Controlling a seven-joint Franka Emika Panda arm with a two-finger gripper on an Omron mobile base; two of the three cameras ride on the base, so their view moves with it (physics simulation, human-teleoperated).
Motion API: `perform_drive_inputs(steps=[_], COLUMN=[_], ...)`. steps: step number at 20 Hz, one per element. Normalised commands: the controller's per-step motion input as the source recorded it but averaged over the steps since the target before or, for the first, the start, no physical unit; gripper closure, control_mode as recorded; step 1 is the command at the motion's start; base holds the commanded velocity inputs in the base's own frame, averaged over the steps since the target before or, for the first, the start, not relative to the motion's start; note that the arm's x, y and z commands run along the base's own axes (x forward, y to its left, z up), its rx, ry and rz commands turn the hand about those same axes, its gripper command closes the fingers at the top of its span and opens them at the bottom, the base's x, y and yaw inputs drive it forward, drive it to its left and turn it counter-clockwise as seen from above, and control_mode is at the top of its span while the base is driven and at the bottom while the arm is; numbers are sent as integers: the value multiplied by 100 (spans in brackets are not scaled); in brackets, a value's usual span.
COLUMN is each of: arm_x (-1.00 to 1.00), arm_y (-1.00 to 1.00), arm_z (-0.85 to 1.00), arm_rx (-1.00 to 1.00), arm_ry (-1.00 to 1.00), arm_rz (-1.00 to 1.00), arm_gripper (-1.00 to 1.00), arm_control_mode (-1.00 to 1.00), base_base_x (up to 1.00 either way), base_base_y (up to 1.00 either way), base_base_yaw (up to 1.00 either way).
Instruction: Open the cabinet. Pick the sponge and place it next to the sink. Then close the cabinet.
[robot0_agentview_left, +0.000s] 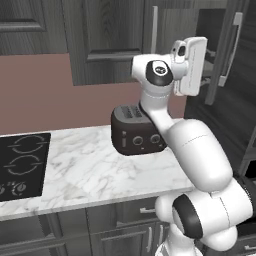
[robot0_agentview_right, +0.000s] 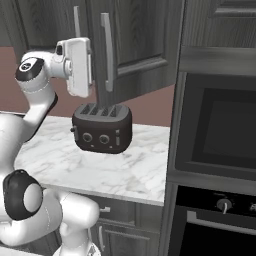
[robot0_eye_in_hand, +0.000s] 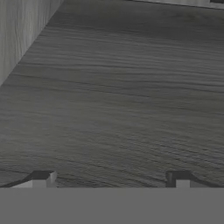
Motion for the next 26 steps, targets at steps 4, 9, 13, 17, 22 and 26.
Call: perform_drive_inputs(steps=[4, 9, 13, 17, 22, 26], arm_x=[-25, -48, -50, -36, -11, 0], arm_y=[-28, -32, -30, -32, -22, -25], arm_z=[0, 0, 0, 0, 0, 0], arm_rx=[0, 5, 8, 9, 6, 2], arm_ry=[0, 0, 0, 0, 0, 4], arm_rz=[-10, -9, -7, -5, -1, 0], arm_gripper=[-100, -100, -100, -100, -100, -100], arm_control_mode=[-100, -100, -100, -100, -100, -100], base_base_x=[0, 0, 0, 0, 0, 0], base_base_y=[0, 0, 0, 0, 0, 0], base_base_yaw=[0, 0, 0, 0, 0, 0])
